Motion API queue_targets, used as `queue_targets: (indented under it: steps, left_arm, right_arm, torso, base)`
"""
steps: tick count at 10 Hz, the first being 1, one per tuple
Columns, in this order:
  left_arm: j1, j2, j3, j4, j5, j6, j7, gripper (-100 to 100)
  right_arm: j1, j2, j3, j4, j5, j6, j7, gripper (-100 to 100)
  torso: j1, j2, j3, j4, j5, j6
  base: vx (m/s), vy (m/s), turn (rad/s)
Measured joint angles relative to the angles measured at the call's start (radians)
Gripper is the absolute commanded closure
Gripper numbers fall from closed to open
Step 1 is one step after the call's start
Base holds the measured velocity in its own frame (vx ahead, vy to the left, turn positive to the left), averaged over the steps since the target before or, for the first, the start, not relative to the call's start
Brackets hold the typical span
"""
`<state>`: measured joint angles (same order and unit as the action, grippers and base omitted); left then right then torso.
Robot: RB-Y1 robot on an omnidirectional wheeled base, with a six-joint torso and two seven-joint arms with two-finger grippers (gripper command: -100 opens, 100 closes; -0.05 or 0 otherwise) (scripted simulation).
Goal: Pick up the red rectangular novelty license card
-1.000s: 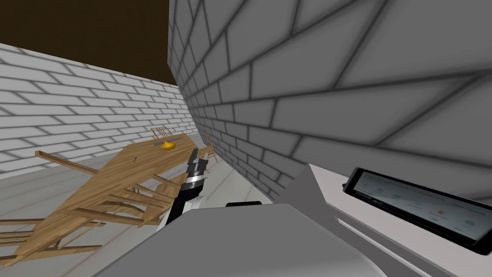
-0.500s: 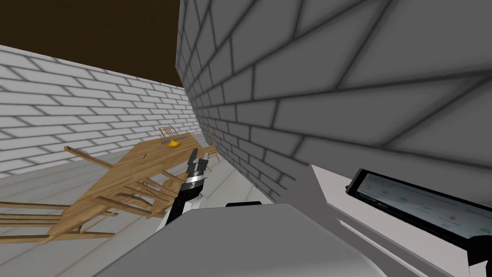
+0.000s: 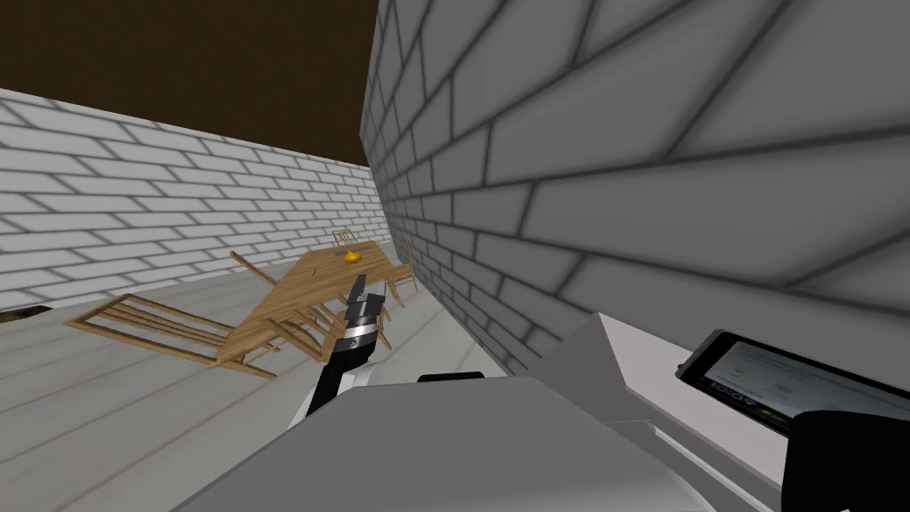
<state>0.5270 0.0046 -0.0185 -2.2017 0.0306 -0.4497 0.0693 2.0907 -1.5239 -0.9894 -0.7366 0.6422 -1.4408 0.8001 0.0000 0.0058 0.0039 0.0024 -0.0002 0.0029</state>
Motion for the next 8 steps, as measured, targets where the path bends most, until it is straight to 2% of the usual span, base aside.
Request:
queue_targets:
  steps: [1,2,3,4,5,6,7,8]
  left_arm:
    - [0.000,0.000,0.000,0.000,0.000,0.000,0.000,0]
    - [0.000,0.000,0.000,0.000,0.000,0.000,0.000,0]
    - [0.000,0.000,0.000,0.000,0.000,0.000,0.000,0]
    - [0.000,0.000,0.000,0.000,0.000,0.000,0.000,0]
    - [0.000,0.000,0.000,0.000,0.000,0.000,0.000,0]
    - [0.000,0.000,0.000,0.000,0.000,0.000,0.000,0]
    - [0.000,0.000,0.000,0.000,0.000,0.000,0.000,0]
    - [0.000,0.000,0.000,0.000,0.000,0.000,0.000,0]
  right_arm:
    - [-0.007,-0.007,0.037,0.029,-0.032,-0.004,0.013,-100]
    - [0.000,-0.002,0.056,0.022,-0.061,-0.001,0.014,-100]
    - [0.044,0.037,0.069,-0.025,-0.087,0.034,0.005,-100]
    - [0.068,0.046,0.096,0.001,-0.118,0.036,0.012,-100]
    - [0.075,0.051,0.122,0.012,-0.148,0.030,0.021,-100]
    - [0.077,0.053,0.133,0.010,-0.173,0.032,0.022,-100]
    - [0.103,0.094,0.166,-0.020,-0.200,0.060,0.027,-100]
    - [0.154,0.122,0.170,-0.058,-0.229,0.091,0.023,-100]
  torso:
    - [-0.002,-0.002,-0.001,0.000,-0.001,0.001]
    - [-0.002,-0.004,-0.002,-0.001,-0.001,0.001]
    - [0.000,-0.002,-0.001,-0.001,0.000,-0.001]
    - [0.000,-0.001,0.000,0.000,0.000,0.000]
    - [-0.001,-0.002,-0.001,0.000,0.000,0.001]
    - [-0.002,-0.004,-0.002,0.000,-0.001,0.001]
    - [0.000,-0.002,-0.001,-0.001,0.000,0.000]
    - [0.000,-0.001,-0.001,0.000,0.000,0.000]
  base:
    - [0.000,-0.003,-0.025]
    - [-0.066,0.031,0.353]
    - [-0.095,0.024,0.350]
    - [-0.049,0.002,0.129]
    - [-0.006,-0.005,-0.005]
    - [-0.064,0.026,0.381]
    - [-0.084,0.025,0.408]
    - [-0.046,0.012,0.081]
